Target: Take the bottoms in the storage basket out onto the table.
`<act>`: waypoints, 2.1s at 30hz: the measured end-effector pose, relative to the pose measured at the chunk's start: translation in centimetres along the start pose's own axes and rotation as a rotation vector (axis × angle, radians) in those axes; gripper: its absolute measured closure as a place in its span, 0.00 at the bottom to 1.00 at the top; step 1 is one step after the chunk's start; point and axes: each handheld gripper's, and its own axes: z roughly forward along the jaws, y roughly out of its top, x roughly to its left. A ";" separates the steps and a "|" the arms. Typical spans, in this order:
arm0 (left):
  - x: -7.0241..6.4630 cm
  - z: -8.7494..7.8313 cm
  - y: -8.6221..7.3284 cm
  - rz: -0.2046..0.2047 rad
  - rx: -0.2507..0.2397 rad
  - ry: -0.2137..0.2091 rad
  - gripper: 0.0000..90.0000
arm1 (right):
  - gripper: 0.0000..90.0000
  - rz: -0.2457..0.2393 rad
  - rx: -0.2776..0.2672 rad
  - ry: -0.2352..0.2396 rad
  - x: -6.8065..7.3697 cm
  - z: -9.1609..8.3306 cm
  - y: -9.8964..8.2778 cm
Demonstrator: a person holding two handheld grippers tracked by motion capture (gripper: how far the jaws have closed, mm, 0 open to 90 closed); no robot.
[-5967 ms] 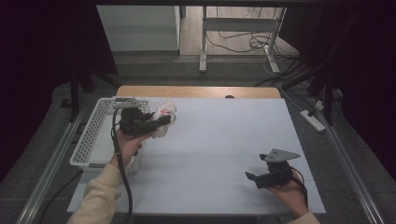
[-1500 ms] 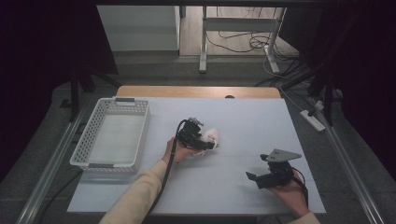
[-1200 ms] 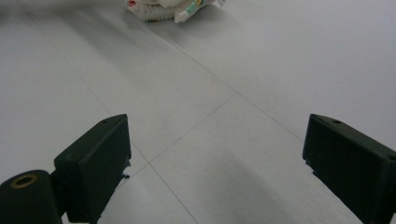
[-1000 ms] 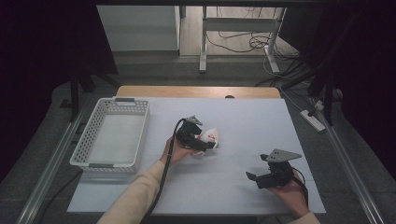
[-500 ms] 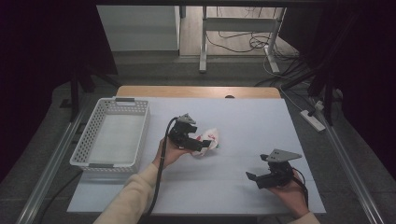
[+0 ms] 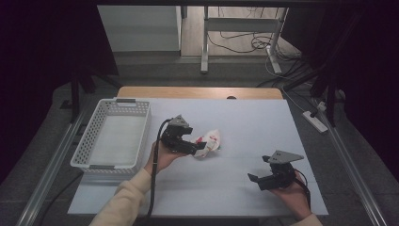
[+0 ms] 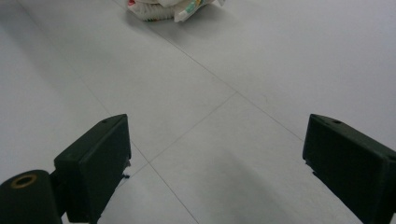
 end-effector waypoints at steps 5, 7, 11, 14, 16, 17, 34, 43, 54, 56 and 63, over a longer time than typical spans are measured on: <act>0.1 -1.6 -0.5 -0.011 -0.002 0.015 0.17 | 0.09 0.001 -0.003 0.000 0.0 0.0 0.0; 0.3 -2.3 -0.8 -0.017 -0.011 0.025 0.17 | 0.09 -0.001 0.000 -0.002 0.0 0.0 0.0; 0.7 -3.7 -1.6 -0.027 -0.007 0.050 0.17 | 0.09 -0.001 0.001 -0.002 0.0 0.0 0.0; 1.0 -4.9 -2.3 -0.051 -0.020 0.057 0.17 | 0.09 0.001 -0.002 -0.003 0.0 0.0 0.0; 1.0 -5.5 -2.5 -0.059 -0.023 0.060 0.18 | 0.09 0.003 0.001 -0.003 0.0 0.0 0.0; 1.0 -5.5 -2.5 -0.059 -0.023 0.060 0.18 | 0.09 0.003 0.001 -0.003 0.0 0.0 0.0; 0.8 -10.6 -6.5 -0.075 -0.057 0.116 0.17 | 0.09 0.002 -0.007 -0.006 0.0 0.0 0.0; 1.0 -12.2 -8.7 -0.113 -0.063 0.136 0.18 | 0.09 0.000 -0.008 -0.010 0.0 0.0 0.0; 0.8 -13.4 -11.0 -0.139 -0.058 0.154 0.17 | 0.09 0.001 -0.021 -0.008 -0.2 0.1 0.2; 0.8 -13.8 -11.4 -0.146 -0.060 0.156 0.17 | 0.09 -0.002 -0.021 -0.006 -0.2 0.1 0.2; 1.0 -14.5 -12.4 -0.165 -0.060 0.172 0.17 | 0.09 -0.002 -0.026 -0.007 -0.2 0.1 0.2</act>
